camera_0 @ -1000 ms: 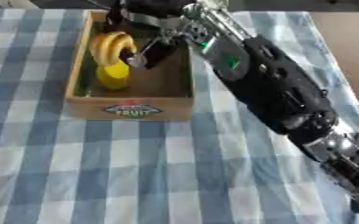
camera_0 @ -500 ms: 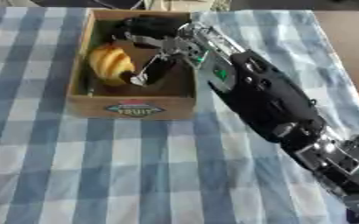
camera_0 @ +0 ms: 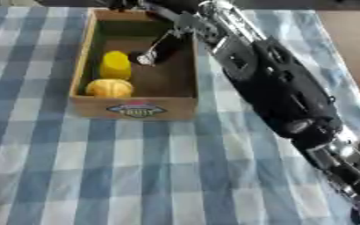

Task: Pick up objects on the table and place them in the box.

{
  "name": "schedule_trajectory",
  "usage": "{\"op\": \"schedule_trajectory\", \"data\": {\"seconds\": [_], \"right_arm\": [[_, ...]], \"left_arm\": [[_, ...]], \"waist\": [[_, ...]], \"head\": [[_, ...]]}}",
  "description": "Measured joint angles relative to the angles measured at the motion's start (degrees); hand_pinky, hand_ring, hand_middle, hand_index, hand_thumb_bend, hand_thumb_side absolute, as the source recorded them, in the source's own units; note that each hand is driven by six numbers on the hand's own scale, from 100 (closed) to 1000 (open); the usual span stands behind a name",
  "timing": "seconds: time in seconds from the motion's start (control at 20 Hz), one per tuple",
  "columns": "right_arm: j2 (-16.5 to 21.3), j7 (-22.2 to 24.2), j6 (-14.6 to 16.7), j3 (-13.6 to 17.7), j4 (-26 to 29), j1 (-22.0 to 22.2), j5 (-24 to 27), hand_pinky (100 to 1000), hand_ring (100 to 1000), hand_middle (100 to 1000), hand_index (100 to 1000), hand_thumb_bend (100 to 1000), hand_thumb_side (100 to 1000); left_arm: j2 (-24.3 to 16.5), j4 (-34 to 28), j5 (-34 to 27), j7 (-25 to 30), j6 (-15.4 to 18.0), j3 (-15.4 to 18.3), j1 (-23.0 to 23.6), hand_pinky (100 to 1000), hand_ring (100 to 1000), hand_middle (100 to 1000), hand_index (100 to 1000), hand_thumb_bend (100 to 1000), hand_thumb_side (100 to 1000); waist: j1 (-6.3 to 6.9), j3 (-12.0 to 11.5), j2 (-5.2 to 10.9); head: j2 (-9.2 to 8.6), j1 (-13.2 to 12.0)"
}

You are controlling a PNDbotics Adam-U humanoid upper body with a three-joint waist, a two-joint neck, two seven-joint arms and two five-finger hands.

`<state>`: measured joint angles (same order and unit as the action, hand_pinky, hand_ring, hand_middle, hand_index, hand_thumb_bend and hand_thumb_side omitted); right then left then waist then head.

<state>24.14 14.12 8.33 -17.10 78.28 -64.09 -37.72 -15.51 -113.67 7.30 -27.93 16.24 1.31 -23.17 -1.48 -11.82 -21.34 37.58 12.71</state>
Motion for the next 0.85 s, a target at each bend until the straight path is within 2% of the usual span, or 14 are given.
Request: {"op": "schedule_trajectory", "data": {"seconds": [0.1,0.3,0.5,0.7,0.85], "right_arm": [[3.4,-2.8,-2.4,2.2,4.7,1.5,5.9,818,914,717,861,100,325],[11.3,-8.7,-6.0,6.5,14.6,6.8,18.3,813,904,703,835,100,330],[18.7,-14.7,-8.0,11.4,24.0,14.8,28.0,809,892,690,819,100,312],[24.2,-21.0,-8.4,16.6,32.0,23.9,34.6,809,885,703,820,100,306],[26.3,-24.9,-6.0,19.6,34.5,29.7,38.1,811,889,740,828,100,337]], "left_arm": [[0.0,0.0,0.1,-0.2,-0.1,0.0,0.2,734,735,681,715,100,456],[-0.1,0.0,0.4,-0.7,-0.4,0.3,0.7,734,735,681,715,100,455],[-0.2,0.0,0.8,-1.2,-0.6,0.7,1.2,733,734,681,713,100,452],[-0.7,0.0,1.3,-2.1,-1.0,1.0,1.7,732,735,682,714,100,445],[-1.3,0.0,1.5,-2.9,-1.2,1.1,2.0,732,735,682,715,101,439]], "waist": [[-0.05,0.4,0.27],[-0.05,0.9,0.72],[0.33,1.4,0.81],[0.98,2.2,0.86],[1.35,2.5,0.93]], "head": [[0.17,-0.6],[0.21,-1.8],[0.28,-2.8],[0.62,-3.8],[0.7,-4.3]]}}
